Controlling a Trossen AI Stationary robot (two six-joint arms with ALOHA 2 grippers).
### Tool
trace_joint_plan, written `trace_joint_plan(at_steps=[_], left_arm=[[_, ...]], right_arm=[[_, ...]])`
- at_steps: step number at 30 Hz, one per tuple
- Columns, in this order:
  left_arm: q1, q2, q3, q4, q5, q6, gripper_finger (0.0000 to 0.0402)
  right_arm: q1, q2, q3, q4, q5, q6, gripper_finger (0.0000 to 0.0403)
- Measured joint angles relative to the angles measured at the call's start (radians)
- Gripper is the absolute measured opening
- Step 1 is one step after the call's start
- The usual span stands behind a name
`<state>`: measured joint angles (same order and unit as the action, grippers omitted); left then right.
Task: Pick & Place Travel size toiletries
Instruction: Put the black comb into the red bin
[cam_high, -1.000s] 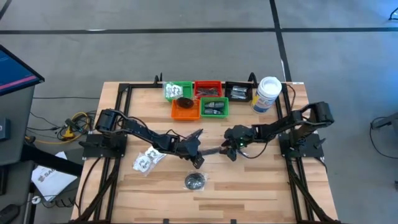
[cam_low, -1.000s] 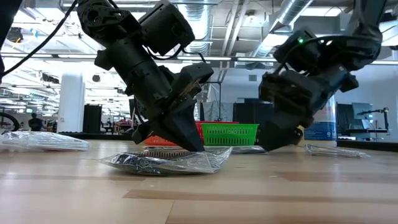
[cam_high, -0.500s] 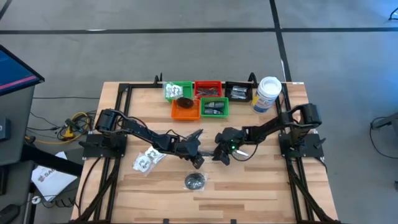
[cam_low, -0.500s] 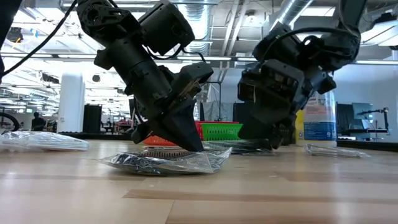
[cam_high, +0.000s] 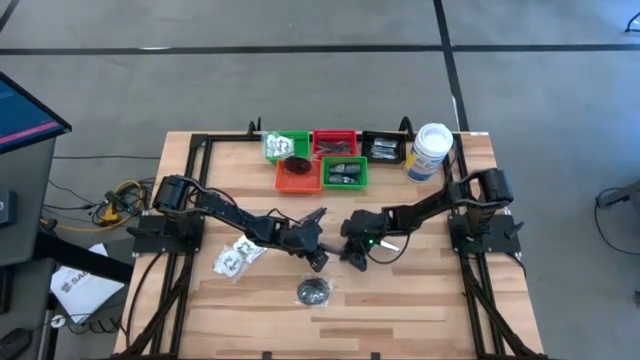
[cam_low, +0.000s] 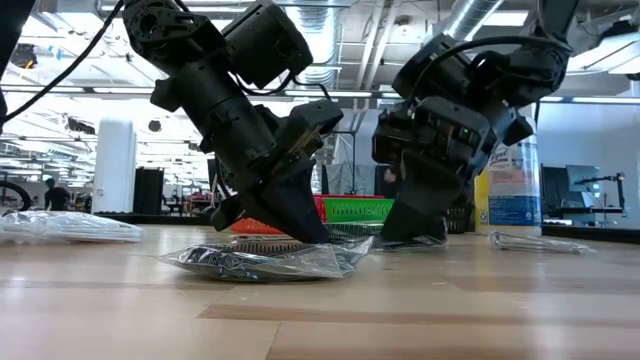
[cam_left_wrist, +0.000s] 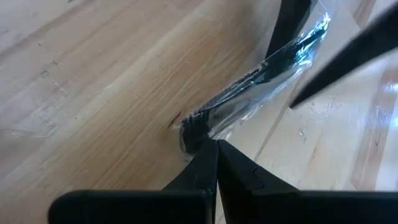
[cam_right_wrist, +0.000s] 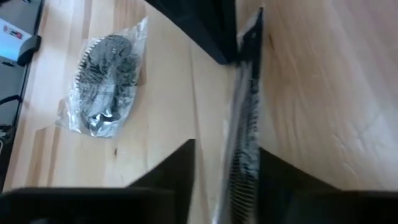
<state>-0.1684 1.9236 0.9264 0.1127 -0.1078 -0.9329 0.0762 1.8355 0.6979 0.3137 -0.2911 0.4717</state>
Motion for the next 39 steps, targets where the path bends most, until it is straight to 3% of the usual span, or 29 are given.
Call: trace_joint_plan(at_steps=[5, 14, 20, 25, 32, 39], left_arm=[[0.000, -0.018, -0.002, -0.008, 0.001, -0.002, 0.0000], [-0.001, -0.180, -0.005, -0.003, -0.128, 0.039, 0.0000], [0.017, -0.320, -0.009, -0.004, -0.253, 0.114, 0.0000], [0.048, -0.398, -0.008, -0.010, -0.291, 0.166, 0.0000], [0.087, -0.444, -0.008, -0.029, -0.293, 0.198, 0.0000], [0.138, -0.451, -0.008, -0.026, -0.259, 0.255, 0.0000]], right_arm=[[-0.001, 0.001, -0.001, -0.021, -0.009, 0.003, 0.0014], [-0.006, -0.101, -0.009, -0.159, -0.043, -0.065, 0.0007], [-0.053, -0.212, -0.006, -0.239, -0.034, -0.127, 0.0005], [-0.108, -0.304, 0.010, -0.340, -0.033, -0.207, 0.0003], [-0.232, -0.335, 0.186, -0.622, -0.023, -0.415, 0.0002], [-0.416, -0.331, 0.402, -0.733, -0.022, -0.564, 0.0001]])
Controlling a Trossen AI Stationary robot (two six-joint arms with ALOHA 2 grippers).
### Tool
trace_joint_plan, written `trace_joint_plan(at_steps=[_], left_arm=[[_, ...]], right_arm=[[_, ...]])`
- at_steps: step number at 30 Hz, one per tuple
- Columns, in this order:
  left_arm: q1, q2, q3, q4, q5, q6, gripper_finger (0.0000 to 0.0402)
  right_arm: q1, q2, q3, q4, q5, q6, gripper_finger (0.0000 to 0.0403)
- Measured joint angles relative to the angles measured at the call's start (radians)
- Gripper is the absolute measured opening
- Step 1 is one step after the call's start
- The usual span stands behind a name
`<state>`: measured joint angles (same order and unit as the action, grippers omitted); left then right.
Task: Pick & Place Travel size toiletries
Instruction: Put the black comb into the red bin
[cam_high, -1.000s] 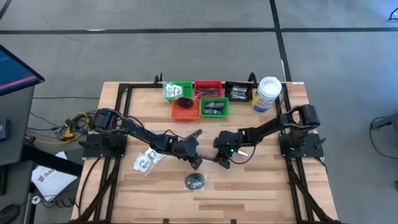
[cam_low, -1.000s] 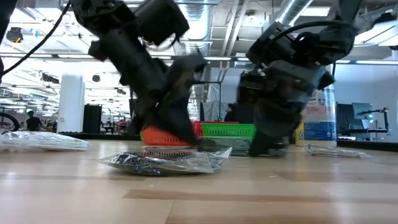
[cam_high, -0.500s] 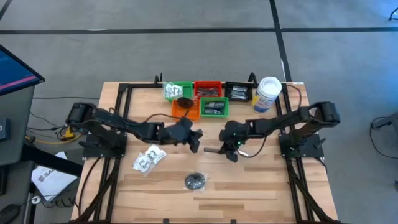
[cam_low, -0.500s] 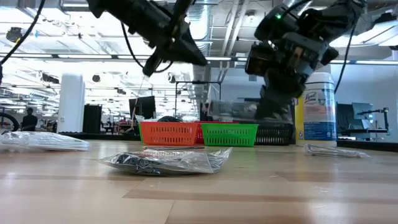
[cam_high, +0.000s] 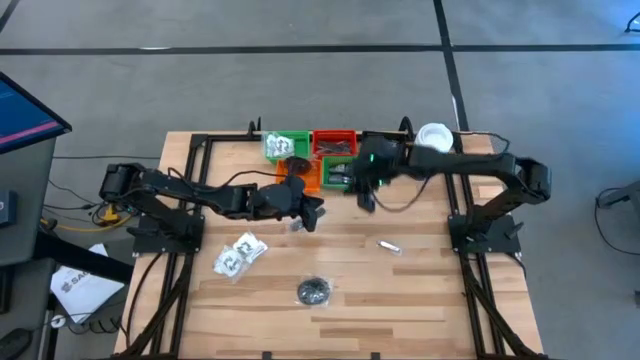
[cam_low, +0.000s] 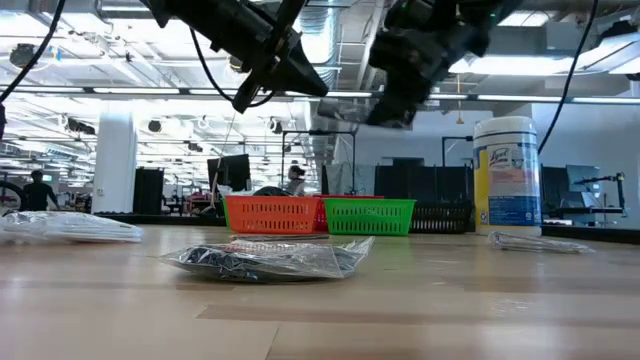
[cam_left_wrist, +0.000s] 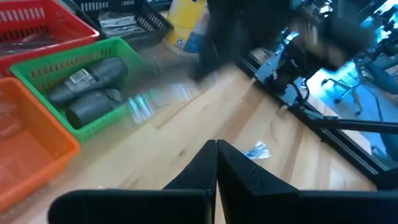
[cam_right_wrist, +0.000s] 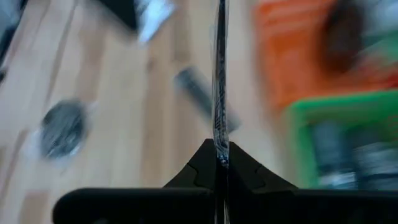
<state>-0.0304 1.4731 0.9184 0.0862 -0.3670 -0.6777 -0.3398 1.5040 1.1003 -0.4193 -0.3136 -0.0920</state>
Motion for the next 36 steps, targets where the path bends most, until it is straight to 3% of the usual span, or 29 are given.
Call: trace_joint_plan(at_steps=[9, 14, 21, 26, 36], left_arm=[[0.101, -0.010, 0.001, -0.001, 0.170, 0.112, 0.0000], [0.160, -0.043, 0.001, -0.036, 0.265, 0.195, 0.0000], [0.206, -0.134, 0.001, -0.130, 0.279, 0.258, 0.0000], [0.215, -0.199, 0.002, -0.176, 0.242, 0.286, 0.0000], [0.261, -0.288, -0.075, -0.190, 0.199, 0.258, 0.0000]], right_arm=[[-0.227, 0.183, 0.304, -0.204, 0.001, -0.158, 0.0001], [-0.273, 0.345, 0.495, -0.319, 0.003, -0.267, 0.0000], [-0.317, 0.560, 0.744, -0.440, 0.004, -0.428, 0.0001], [-0.366, 0.647, 0.813, -0.424, 0.004, -0.442, 0.0001], [-0.421, 0.711, 0.802, -0.419, -0.014, -0.475, 0.0001]])
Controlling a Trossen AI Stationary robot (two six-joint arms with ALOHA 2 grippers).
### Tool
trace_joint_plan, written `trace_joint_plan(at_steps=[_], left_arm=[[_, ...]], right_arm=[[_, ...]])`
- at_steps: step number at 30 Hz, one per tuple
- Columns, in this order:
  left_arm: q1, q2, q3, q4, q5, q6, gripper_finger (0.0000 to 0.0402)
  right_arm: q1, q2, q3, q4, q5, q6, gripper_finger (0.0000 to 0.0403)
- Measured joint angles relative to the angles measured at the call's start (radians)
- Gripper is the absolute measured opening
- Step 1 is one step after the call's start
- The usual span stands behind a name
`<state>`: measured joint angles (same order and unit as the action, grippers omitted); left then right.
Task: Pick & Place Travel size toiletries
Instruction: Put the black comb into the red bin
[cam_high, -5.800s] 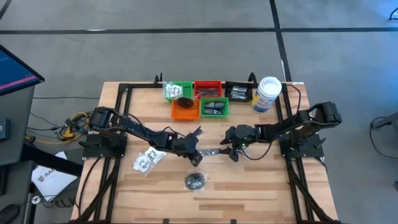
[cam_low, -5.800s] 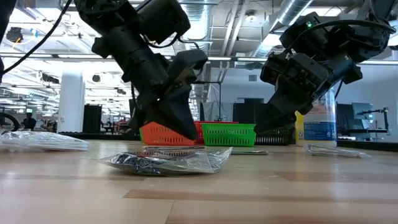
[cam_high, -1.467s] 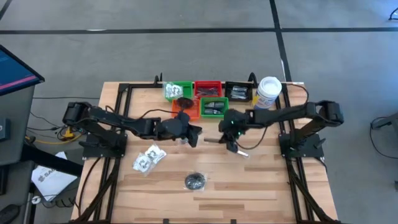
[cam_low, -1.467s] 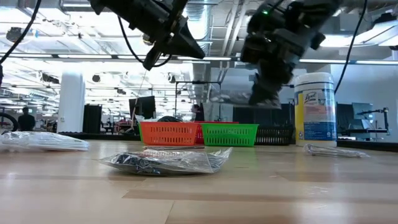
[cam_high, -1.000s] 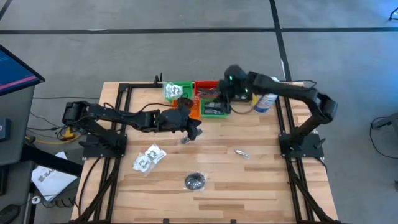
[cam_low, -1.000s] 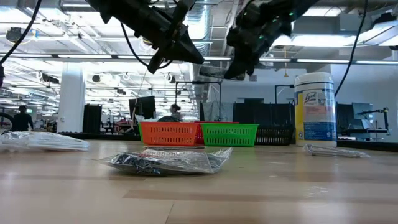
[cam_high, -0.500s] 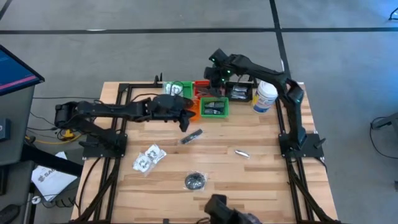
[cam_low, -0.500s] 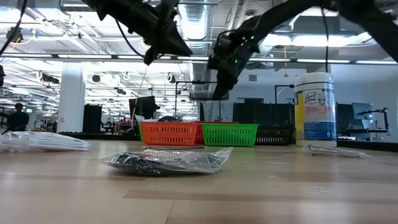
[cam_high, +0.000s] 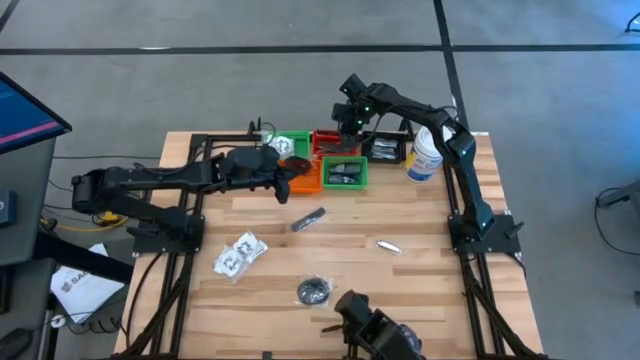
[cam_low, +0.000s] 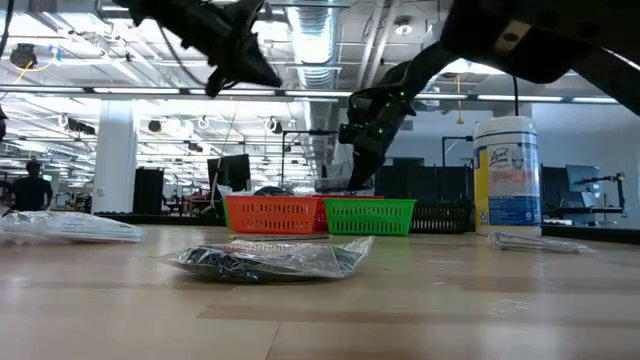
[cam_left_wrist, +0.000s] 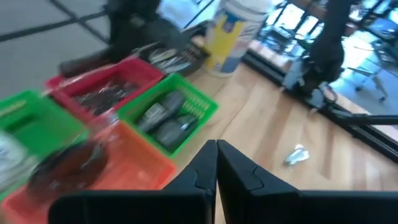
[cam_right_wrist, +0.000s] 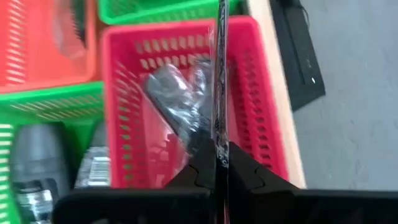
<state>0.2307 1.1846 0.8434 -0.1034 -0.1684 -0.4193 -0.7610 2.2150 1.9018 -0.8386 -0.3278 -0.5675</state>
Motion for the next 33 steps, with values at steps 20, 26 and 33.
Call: trace_joint_plan(at_steps=[20, 26, 33], left_arm=[[0.056, -0.050, -0.078, 0.014, 0.019, -0.033, 0.0001], [0.056, -0.050, -0.078, 0.014, 0.020, -0.032, 0.0001], [0.056, -0.050, -0.078, 0.015, 0.045, -0.033, 0.0001]], right_arm=[[0.014, 0.000, -0.009, 0.028, 0.032, 0.037, 0.0008], [0.022, 0.015, -0.008, 0.045, 0.044, 0.047, 0.0006], [0.030, 0.042, -0.010, 0.038, 0.075, 0.051, 0.0009]])
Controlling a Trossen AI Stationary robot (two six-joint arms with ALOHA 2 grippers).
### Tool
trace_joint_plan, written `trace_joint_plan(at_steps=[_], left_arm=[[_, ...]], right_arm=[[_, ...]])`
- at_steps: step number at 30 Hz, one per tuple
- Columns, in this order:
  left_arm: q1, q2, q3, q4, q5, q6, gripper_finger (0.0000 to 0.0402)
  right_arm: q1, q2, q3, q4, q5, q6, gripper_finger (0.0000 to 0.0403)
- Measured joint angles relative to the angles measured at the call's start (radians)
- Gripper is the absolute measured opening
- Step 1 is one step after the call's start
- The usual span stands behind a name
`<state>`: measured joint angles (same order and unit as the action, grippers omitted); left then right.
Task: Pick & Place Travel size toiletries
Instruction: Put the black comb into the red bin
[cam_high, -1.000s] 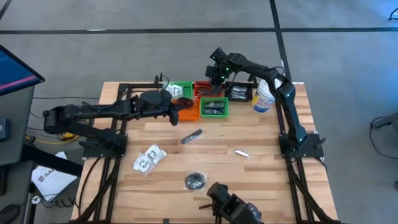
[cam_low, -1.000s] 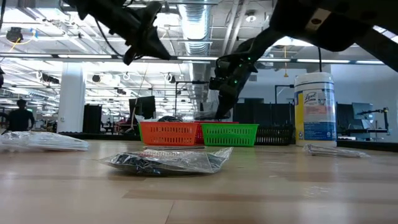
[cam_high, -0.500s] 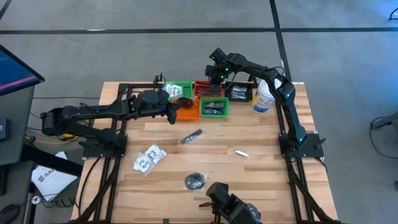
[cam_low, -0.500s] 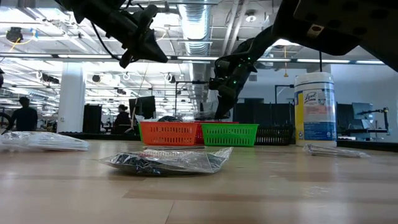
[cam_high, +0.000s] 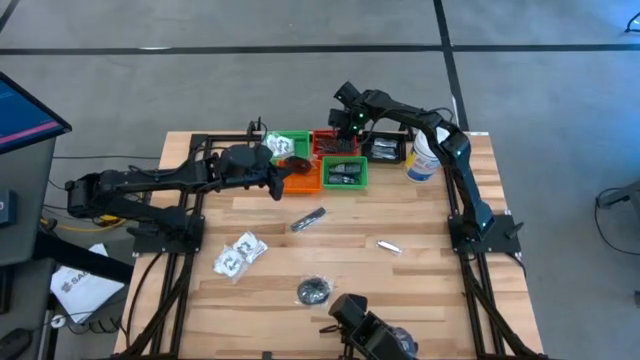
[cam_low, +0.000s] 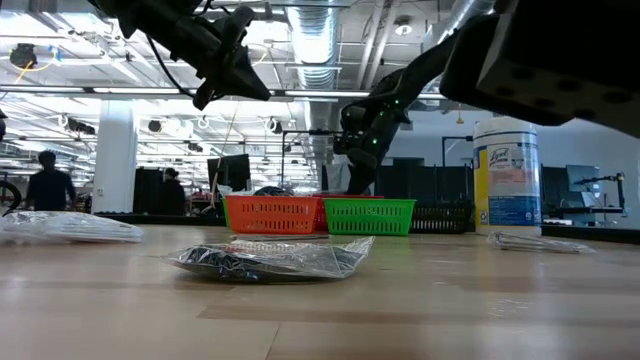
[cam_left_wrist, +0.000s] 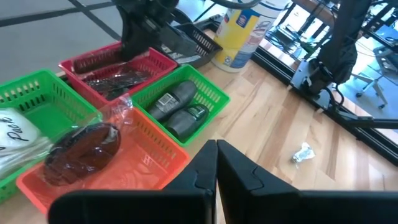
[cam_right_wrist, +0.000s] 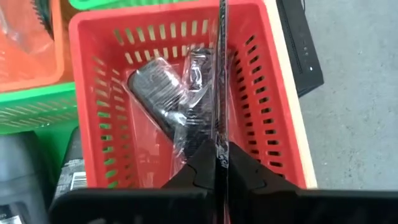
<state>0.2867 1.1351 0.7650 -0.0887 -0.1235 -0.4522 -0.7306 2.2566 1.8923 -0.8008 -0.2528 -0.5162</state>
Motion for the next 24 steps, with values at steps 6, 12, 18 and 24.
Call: trace_joint_plan(at_steps=[6, 12, 18, 24], left_arm=[[-0.003, 0.000, 0.000, 0.000, 0.000, 0.000, 0.0001], [-0.003, 0.001, 0.000, 0.000, -0.001, 0.000, 0.0001], [-0.003, 0.001, 0.000, 0.000, -0.001, 0.001, 0.0001], [-0.003, 0.001, 0.000, 0.000, -0.001, 0.001, 0.0001]], right_arm=[[-0.010, 0.002, 0.000, 0.005, 0.000, 0.017, 0.0017], [-0.011, 0.002, 0.000, 0.004, 0.000, 0.020, 0.0022], [-0.011, 0.002, 0.000, 0.005, 0.000, 0.020, 0.0050], [-0.012, 0.002, 0.000, 0.013, 0.000, 0.046, 0.0074]])
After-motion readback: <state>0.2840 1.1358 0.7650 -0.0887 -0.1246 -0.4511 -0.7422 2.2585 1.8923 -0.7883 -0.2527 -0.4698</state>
